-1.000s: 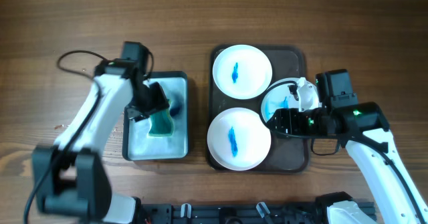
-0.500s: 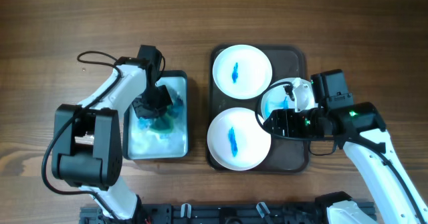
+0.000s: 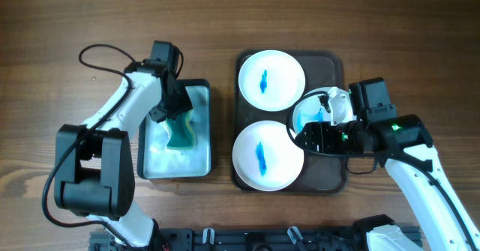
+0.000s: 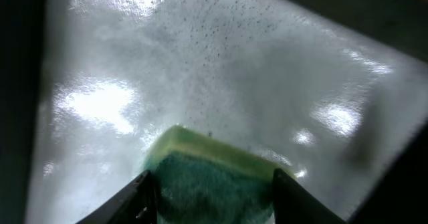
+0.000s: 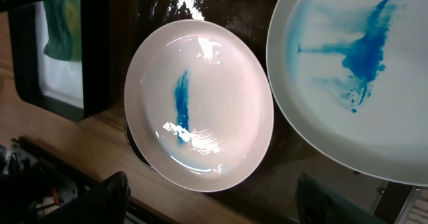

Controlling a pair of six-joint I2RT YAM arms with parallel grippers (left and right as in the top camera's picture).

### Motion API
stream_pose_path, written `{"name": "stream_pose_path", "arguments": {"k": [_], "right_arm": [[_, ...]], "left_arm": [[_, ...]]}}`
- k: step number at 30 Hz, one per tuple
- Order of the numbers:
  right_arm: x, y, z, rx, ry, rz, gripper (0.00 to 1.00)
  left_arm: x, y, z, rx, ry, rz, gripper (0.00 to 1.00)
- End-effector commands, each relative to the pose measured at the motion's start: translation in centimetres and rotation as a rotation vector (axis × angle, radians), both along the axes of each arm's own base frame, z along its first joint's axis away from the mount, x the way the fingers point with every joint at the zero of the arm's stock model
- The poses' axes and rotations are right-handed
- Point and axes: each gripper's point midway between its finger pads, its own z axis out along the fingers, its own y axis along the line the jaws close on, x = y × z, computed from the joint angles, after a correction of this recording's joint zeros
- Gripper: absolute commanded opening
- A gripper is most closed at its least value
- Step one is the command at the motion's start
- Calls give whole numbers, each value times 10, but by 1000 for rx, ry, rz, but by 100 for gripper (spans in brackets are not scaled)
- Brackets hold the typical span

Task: Clean dirty plates on tray and stack at the side
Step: 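Grasp the green sponge with left gripper, right plate rim with right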

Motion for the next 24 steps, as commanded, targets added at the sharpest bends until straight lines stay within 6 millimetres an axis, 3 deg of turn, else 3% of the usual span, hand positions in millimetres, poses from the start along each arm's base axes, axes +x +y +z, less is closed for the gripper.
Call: {"name": "stream_pose_path", "arguments": {"k": [1,2,3,6,9,11,12,14,17,18,24], "right_arm": [[1,3,2,19,4,-12,80],[1,3,2,19,3,-12,80],[1,3,2,19,1,-12,80],[3,4,2,20,-4,-12,80],[4,4,3,21,-11,-13,80],[5,3,3,18,-15,-15,81],[7,2,2,11,-23,-15,84],[10,-4,0,-30,-37,-31,100],[9,-8,-5,-52,-29,-38,99],[4,-8,-6,-50,-8,-36,95],[-18,5,-15,14,75,5,86]], "left_arm": [[-17,7,-31,27,40,0,21],[-17,7,-31,29,39,1,9],[-16,7,-31,29,35,1,4],[-9,7,-22,26,16,3,4],[-4,5,-9,20,19,2,42],[-2,3,5,13,27,2,54],[-2,3,12,12,36,1,56],[-4,1,26,5,60,0,62],[-16,-3,37,-21,117,-2,64],[-31,-5,36,-34,176,-1,58],[-72,-3,11,-24,307,-4,53]]}}
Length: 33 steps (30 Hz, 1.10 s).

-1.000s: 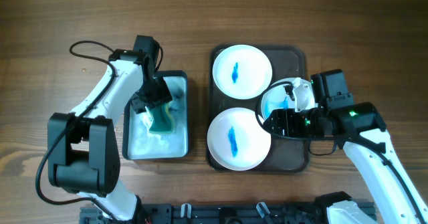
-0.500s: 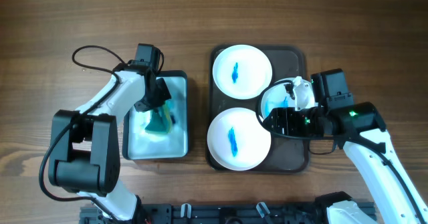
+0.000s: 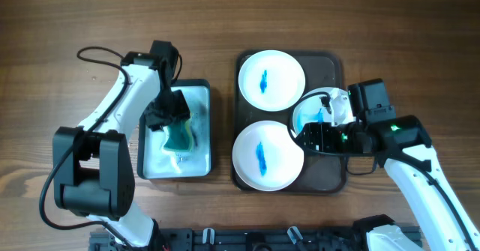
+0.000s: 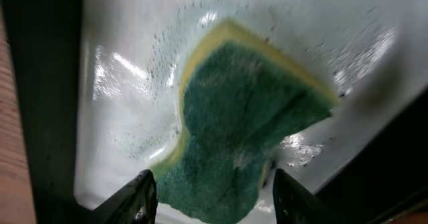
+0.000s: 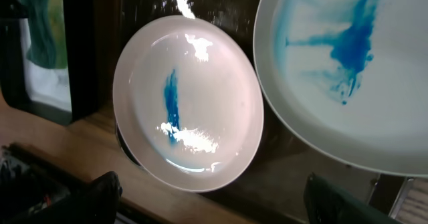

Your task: Clean dirty plates on tray and stack at the side

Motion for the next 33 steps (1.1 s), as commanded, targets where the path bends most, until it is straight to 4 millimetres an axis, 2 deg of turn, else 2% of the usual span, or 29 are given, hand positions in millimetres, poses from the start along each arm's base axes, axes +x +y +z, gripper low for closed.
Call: {"name": "stream_pose_path", "arguments": {"k": [1,5,7,10,12,17,22,25,30,33], "right_arm": [[-18,10,-12,28,65,32,86],[-28,0,-40,-64,133,-79,84],[-30,-7,-49,-98,147,-131,82],[-29,-14,-58,-130,146,-178,77],[-27,-13,-62,-124,141,-191,75],[-23,-12,-71,-111,115,-195,68],[-15,-8,-80,-107,44,-101,57],[-13,8,-84,-44,33,8,50],[-10,7,-105,-57,120,-70,47],[-10,8,-121,-65,177,-99,39]], "left_arm": [[-29,-7,-22,-33,73,-3,52],[-35,-13,-49,-54,40,-17,52],[-33,-13,-55,-57,20,-19,41],[-29,-13,-58,-56,-2,-20,15],[-26,-12,-58,-51,-15,-22,4],[-26,-12,-55,-51,-13,-22,4],[-22,-13,-36,-51,-15,-23,4],[-15,-15,-15,-57,-44,-26,4],[-8,-16,23,-68,-106,-28,4],[-5,-18,46,-84,-156,-29,4]]}}
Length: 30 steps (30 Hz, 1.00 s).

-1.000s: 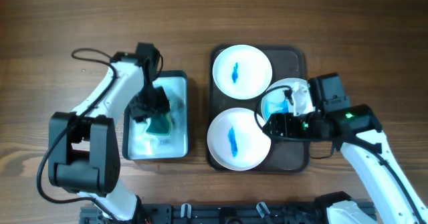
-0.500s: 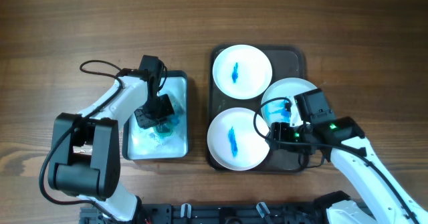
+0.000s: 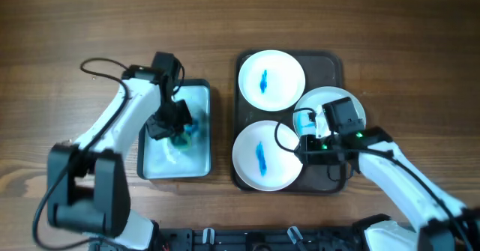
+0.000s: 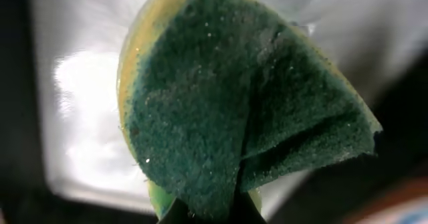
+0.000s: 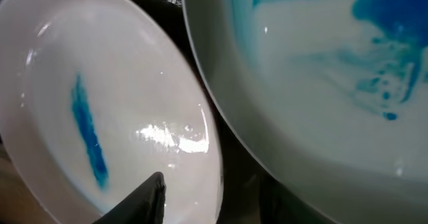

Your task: Clean dirty plates on tray and stack at the side

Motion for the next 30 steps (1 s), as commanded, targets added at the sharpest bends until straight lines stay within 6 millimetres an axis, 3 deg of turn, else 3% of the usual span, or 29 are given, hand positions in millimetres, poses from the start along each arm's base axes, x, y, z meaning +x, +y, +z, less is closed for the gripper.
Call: {"name": "stream_pose_path", "arguments": {"k": [1,3,5,7,13,19,24,30], "right_arm": [[-7,3,-22,3,95,-32,36],[-5,2,-29,-6,107,-44,30],[-1,-2,-33,-30,104,-83,12],[6,-7,-34,-57,87,-138,4],[21,-25,-36,-129,68,-346,4],[25,-26,-36,-137,41,-324,4],[25,-26,-36,-142,34,-300,5],[25,-26,-36,-146,28,-282,4]], "left_arm": [[15,-5,43,-31,-134,-5,4],[15,-10,55,-65,-168,-5,4],[15,-17,63,-110,-193,-8,4],[16,-26,68,-158,-211,-15,4],[18,-63,70,-242,-238,-74,4],[17,-114,73,-278,-298,-193,4],[16,-155,52,-276,-295,-216,4],[-5,-212,-5,-343,-148,-285,4]]}}
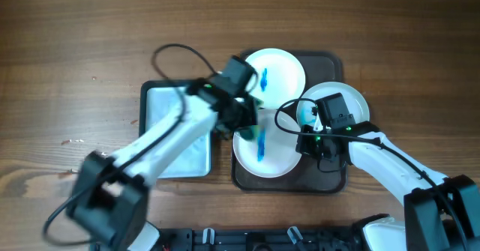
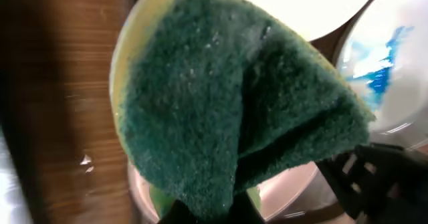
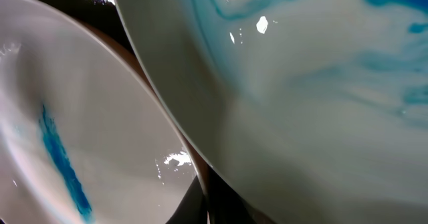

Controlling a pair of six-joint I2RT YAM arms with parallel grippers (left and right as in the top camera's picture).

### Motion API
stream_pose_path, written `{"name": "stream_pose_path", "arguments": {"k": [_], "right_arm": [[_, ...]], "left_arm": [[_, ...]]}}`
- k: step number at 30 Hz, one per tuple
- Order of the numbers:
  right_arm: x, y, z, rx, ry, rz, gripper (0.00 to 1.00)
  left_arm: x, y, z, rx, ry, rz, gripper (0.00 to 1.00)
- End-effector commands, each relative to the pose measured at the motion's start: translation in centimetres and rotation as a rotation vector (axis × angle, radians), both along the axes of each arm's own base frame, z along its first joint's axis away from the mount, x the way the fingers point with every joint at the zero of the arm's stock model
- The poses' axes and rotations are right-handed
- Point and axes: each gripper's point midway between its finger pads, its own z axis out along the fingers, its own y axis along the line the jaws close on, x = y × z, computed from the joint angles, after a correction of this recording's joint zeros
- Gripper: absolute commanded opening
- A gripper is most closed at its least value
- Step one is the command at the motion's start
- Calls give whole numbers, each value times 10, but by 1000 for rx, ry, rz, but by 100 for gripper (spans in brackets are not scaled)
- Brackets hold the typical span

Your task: Clean dirty plates on tray and stack at the side

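Observation:
Three white plates smeared with blue lie on the dark tray point(image 1: 335, 177): a far plate point(image 1: 271, 75), a near plate point(image 1: 264, 153) and a right plate point(image 1: 341, 101). My left gripper point(image 1: 250, 118) hangs over the tray's left side, between the far and near plates. It is shut on a folded green and yellow sponge point(image 2: 221, 97), which fills the left wrist view above the left gripper point(image 2: 204, 214). My right gripper point(image 1: 319, 142) sits at the right plate's near rim. In the right wrist view that right plate point(image 3: 321, 83) overlaps the near plate point(image 3: 73, 137), and the right gripper point(image 3: 231, 207) is closed on its rim.
A black tub point(image 1: 176, 131) holding pale soapy water stands left of the tray. Bare wooden table point(image 1: 405, 41) surrounds both. The left arm's cable point(image 1: 176, 52) loops above the tub.
My left gripper, with the sponge, was over the tub and is now over the tray by the near plate. My right gripper has closed on the right plate's rim.
At first my left gripper was open over the sponge in the tub, and my right gripper hung open above the tray. The left then shut on the sponge. It now holds it over the tray, while the right gripper has come down onto the right plate's rim.

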Motion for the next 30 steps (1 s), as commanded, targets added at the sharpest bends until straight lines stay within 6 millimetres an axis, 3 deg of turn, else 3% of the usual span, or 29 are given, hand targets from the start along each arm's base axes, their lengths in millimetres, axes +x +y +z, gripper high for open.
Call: {"name": "stream_pose_path", "arguments": {"k": [1,5,8,10,14,22,27,30], "right_arm": [[1,-25,-14,-143,-8,-21,4],[1,-26,-14,-143,-8,-19,4],[1,-26,-14,-144,-8,-17,4],[1,-26,-14,-146,-8,-9,4],[1,-26,-14,-148,-12,4,4],[1,-26,-14,-148,-14,4,4],[1,-26,-14,-147,-14,2,4],[1,-26,-14,-147,-14,2,4]], "left_arm": [[-20,-42,-38,-65,131,-49,4],[-35,-85,-57,-213,214,-139,4],[-41,-90,-73,-202,245,-138,4],[-42,-78,-85,-130,261,-99,4],[-40,-27,-103,122,264,35,4],[-27,46,-99,424,226,123,4],[-22,54,-97,453,205,125,4],[-21,34,-99,359,218,115,4]]}}
